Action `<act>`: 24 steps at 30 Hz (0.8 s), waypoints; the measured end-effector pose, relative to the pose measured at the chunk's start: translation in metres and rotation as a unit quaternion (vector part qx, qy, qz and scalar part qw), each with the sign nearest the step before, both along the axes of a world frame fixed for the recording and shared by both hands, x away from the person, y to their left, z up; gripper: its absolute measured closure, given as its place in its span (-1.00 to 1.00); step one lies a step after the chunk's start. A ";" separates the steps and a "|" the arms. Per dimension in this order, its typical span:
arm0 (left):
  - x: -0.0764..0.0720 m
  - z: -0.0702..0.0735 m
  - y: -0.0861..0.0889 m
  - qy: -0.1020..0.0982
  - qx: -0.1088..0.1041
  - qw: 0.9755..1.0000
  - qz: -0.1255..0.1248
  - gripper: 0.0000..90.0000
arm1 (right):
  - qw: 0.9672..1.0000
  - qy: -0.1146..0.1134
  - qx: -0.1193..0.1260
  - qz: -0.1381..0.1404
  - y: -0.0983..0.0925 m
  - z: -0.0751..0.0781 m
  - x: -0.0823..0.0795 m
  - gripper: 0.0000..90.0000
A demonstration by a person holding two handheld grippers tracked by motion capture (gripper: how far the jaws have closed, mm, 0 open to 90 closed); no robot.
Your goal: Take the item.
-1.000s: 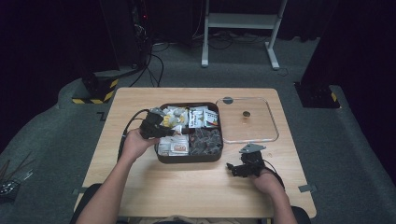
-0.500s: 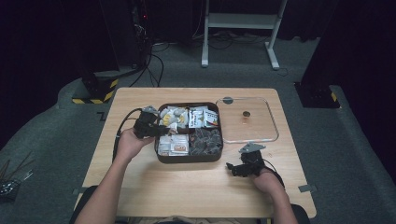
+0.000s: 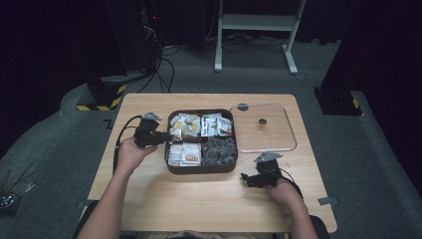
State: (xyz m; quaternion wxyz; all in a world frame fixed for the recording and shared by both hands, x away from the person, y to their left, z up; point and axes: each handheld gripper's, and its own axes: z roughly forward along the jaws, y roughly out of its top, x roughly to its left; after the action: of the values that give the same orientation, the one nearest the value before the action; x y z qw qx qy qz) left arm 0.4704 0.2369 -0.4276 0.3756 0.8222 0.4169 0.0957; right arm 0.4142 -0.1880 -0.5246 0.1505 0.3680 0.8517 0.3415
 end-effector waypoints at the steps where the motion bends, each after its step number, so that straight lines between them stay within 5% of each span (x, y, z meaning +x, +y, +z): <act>1: 0.000 0.000 0.002 -0.001 0.000 1.000 0.003 0.81 | 1.000 0.000 -0.001 0.000 0.000 0.000 0.000 -0.83; 24: -0.007 0.002 0.039 -0.006 -0.002 0.999 0.053 0.81 | 1.000 0.001 0.001 0.002 0.001 0.000 0.005 -0.83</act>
State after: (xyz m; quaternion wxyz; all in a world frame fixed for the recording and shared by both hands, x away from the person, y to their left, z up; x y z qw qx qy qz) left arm 0.4633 0.2761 -0.4261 0.3742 0.7977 0.4575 0.1192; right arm 0.4189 -0.1866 -0.5246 0.1490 0.3665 0.8523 0.3422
